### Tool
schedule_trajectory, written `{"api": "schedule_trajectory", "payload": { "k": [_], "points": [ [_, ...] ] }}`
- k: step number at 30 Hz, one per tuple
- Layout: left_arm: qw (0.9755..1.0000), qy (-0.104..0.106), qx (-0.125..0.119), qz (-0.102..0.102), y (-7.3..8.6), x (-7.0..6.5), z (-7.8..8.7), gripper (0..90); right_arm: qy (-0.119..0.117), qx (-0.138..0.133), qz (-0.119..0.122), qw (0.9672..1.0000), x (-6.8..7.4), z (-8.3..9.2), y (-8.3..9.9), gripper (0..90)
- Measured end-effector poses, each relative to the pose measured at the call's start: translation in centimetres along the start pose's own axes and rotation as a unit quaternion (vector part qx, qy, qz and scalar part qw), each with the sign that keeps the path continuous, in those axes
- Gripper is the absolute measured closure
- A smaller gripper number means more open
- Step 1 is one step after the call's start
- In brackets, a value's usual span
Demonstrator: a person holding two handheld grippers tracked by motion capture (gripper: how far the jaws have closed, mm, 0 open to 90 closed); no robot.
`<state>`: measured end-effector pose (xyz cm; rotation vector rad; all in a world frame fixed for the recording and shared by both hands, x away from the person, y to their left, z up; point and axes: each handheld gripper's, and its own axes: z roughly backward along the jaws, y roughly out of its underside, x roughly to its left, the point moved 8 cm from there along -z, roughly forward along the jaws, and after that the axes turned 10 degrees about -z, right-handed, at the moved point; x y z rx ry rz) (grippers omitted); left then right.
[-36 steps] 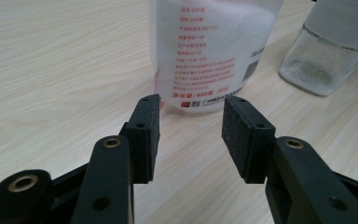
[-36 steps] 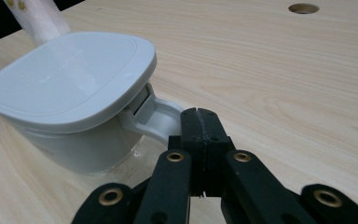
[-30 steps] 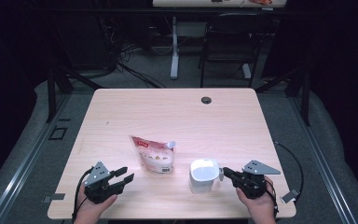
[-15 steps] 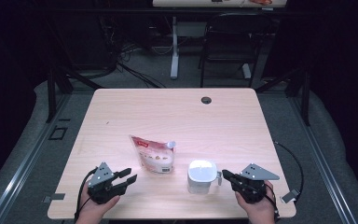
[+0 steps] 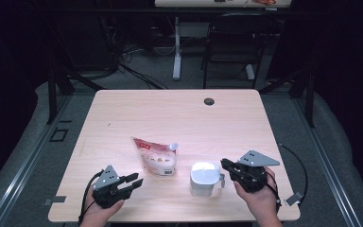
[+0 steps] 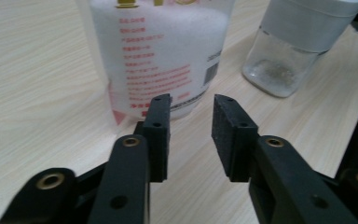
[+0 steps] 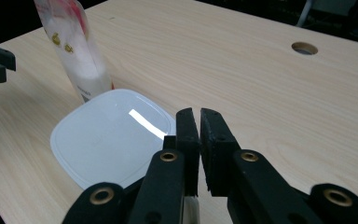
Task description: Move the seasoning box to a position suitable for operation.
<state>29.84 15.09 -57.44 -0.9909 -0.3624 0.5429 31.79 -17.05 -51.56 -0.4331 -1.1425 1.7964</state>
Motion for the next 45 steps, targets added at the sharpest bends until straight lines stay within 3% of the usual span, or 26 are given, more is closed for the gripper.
{"api": "schedule_trajectory", "payload": {
  "k": [2,3,7,9,19,23,26,29,34,39,40,45],
  "points": [
    [1.0,0.002,0.001,-0.001,-0.1,-0.1,0.0,68.9,0.002,-0.008,0.004,1.0,0.3,0.1,-0.1,85.9],
    [0.9999,0.013,-0.003,0.008,-0.3,-0.3,-0.1,69.3,-0.004,-0.002,0.002,1.0,0.4,0.1,0.0,84.1],
    [0.9997,0.022,-0.001,0.015,-1.0,-0.7,-0.4,70.6,-0.011,0.003,0.005,0.9999,1.1,0.0,0.3,83.4],
    [0.9996,0.026,-0.001,0.01,-1.7,-1.1,-0.8,71.5,-0.015,0.008,0.014,0.9998,1.5,-0.1,0.5,81.9],
    [0.9986,0.052,0.005,-0.005,-5.4,-3.8,-3.9,71.0,-0.028,-0.003,0.01,0.9996,1.7,0.4,0.4,72.2],
    [0.9985,0.052,0.011,-0.014,-6.3,-4.3,-4.6,69.7,-0.021,-0.003,0.015,0.9997,1.6,0.4,0.6,66.6],
    [0.9984,0.054,0.01,-0.016,-7.0,-4.7,-5.0,67.9,-0.032,-0.002,0.012,0.9994,1.7,0.4,0.8,61.9],
    [0.9987,0.049,0.006,-0.017,-7.6,-5.0,-5.5,64.1,-0.022,-0.003,0.017,0.9996,1.5,0.4,0.8,59.4],
    [0.9978,0.058,0.007,-0.032,-8.2,-6.1,-6.1,64.0,-0.023,-0.018,-0.003,0.9996,1.4,0.5,0.6,54.8],
    [0.9977,0.056,0.01,-0.036,-8.6,-6.3,-6.5,63.6,-0.019,-0.009,0.005,0.9998,1.4,0.8,0.6,78.0],
    [0.9975,0.062,0.011,-0.034,-8.7,-6.4,-6.6,67.6,-0.014,-0.008,0.01,0.9998,1.4,0.8,0.6,84.2],
    [0.9975,0.057,0.027,-0.032,-8.8,-6.1,-7.0,71.9,-0.008,0.002,0.011,0.9999,1.4,0.7,0.7,90.0]
  ]
}}
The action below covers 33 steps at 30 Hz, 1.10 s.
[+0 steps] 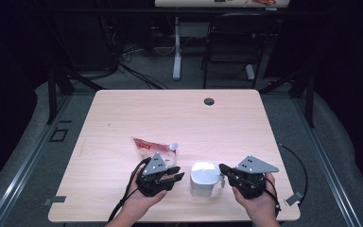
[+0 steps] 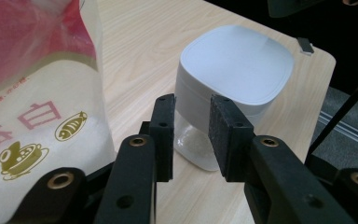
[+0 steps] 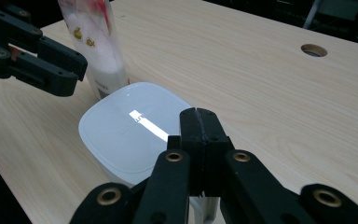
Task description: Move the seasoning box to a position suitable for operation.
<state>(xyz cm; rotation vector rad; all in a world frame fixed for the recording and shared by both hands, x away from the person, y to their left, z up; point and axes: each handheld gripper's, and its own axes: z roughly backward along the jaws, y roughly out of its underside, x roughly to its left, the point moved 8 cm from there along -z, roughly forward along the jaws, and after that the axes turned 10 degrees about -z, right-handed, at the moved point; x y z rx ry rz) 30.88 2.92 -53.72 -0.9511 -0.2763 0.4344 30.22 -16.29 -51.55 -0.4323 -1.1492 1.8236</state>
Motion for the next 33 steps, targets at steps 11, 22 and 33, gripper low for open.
{"api": "schedule_trajectory", "payload": {
  "k": [11,22,33],
  "points": [
    [0.9999,0.017,0.002,0.003,-0.8,-0.1,-0.8,90.0,0.001,0.026,0.005,0.9996,0.4,-1.0,0.7,90.0],
    [0.9998,0.019,0.008,-0.002,-0.3,-0.4,-1.1,90.0,0.004,0.026,0.014,0.9996,0.3,-1.2,0.9,90.0],
    [0.9994,0.032,0.015,-0.002,0.1,-0.8,-1.6,90.0,0.004,0.022,0.012,0.9997,0.2,-1.1,1.0,90.0]
  ]
}}
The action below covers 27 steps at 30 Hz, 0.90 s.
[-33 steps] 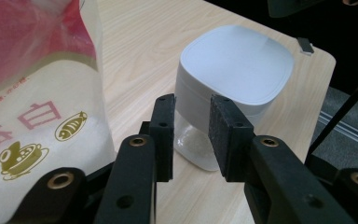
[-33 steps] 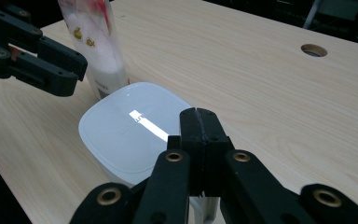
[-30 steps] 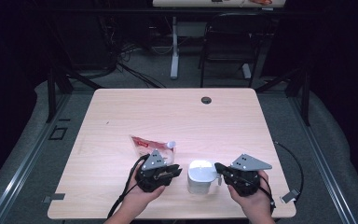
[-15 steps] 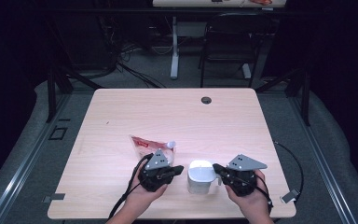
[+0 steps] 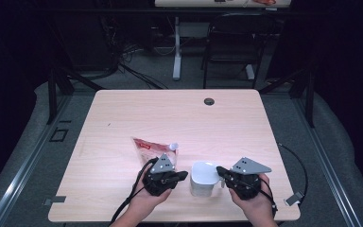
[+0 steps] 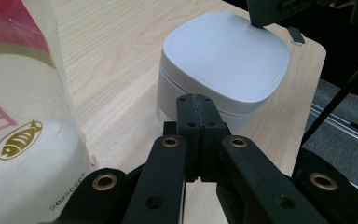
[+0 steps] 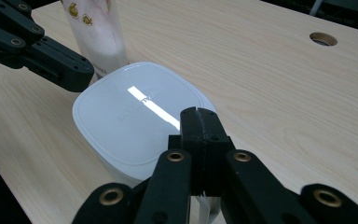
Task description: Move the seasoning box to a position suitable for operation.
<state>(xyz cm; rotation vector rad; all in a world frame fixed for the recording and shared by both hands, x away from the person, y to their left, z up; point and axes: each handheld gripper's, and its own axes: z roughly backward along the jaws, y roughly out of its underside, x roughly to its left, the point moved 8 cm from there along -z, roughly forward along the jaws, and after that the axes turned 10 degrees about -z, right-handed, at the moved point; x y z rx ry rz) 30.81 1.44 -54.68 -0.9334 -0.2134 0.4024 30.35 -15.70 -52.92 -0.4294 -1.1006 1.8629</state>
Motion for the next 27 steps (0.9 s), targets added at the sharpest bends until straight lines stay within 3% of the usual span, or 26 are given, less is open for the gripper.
{"api": "schedule_trajectory", "payload": {
  "k": [27],
  "points": [
    [0.9996,0.02,0.019,0.001,0.8,-0.8,-1.2,90.0,-0.005,-0.004,-0.008,0.9999,-0.1,0.0,0.1,90.0]
  ]
}}
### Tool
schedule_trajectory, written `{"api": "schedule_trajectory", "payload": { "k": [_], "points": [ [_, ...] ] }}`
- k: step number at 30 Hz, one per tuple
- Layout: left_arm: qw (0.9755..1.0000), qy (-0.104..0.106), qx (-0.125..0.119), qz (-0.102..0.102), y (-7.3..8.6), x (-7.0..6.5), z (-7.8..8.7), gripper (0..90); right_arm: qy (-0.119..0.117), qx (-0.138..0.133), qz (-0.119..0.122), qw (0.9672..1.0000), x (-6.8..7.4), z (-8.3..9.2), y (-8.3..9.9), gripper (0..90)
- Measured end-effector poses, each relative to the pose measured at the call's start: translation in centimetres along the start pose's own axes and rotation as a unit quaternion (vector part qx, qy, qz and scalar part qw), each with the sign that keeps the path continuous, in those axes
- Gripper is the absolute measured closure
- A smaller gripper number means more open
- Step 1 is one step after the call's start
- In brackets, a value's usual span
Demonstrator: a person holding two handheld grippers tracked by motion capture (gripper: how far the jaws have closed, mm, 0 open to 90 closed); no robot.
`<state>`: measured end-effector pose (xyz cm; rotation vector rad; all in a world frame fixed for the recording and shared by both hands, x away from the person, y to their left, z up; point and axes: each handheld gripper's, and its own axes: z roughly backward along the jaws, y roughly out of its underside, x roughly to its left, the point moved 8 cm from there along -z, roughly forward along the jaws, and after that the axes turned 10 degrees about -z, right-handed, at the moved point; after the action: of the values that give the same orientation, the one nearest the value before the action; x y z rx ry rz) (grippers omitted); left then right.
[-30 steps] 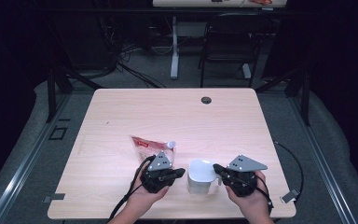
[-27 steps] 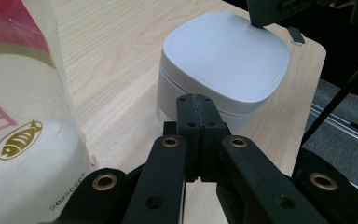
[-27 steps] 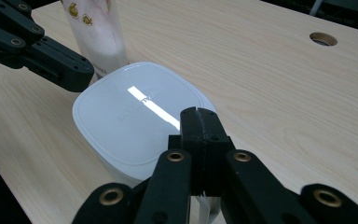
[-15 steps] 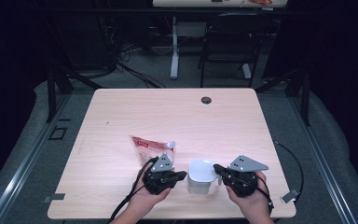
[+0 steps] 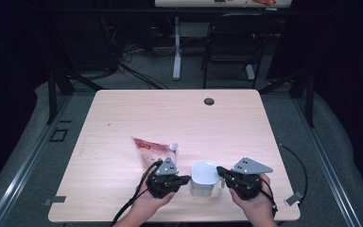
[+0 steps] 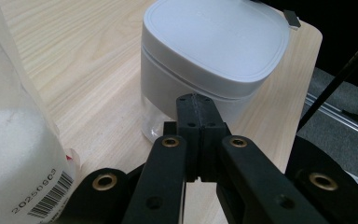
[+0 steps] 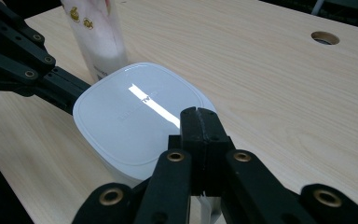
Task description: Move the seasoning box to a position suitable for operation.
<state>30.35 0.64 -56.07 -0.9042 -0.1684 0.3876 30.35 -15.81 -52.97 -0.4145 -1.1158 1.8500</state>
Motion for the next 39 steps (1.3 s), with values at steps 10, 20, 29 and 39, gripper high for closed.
{"api": "schedule_trajectory", "payload": {
  "k": [10,20,29,39],
  "points": [
    [1.0,0.003,-0.004,-0.003,-0.3,0.0,0.2,90.0,-0.005,-0.002,-0.003,1.0,0.1,0.0,0.0,90.0],
    [0.9999,0.005,-0.01,-0.003,-0.5,0.0,0.4,90.0,0.0,-0.005,-0.003,1.0,0.2,0.0,0.1,90.0],
    [0.9999,0.003,-0.014,-0.006,-0.9,0.0,0.5,90.0,0.001,0.002,0.012,0.9999,0.9,0.3,-0.2,85.6],
    [0.9998,0.003,-0.02,-0.007,-1.4,-0.2,0.6,90.0,-0.001,0.0,0.014,0.9999,1.3,1.3,0.9,74.9]
  ]
}}
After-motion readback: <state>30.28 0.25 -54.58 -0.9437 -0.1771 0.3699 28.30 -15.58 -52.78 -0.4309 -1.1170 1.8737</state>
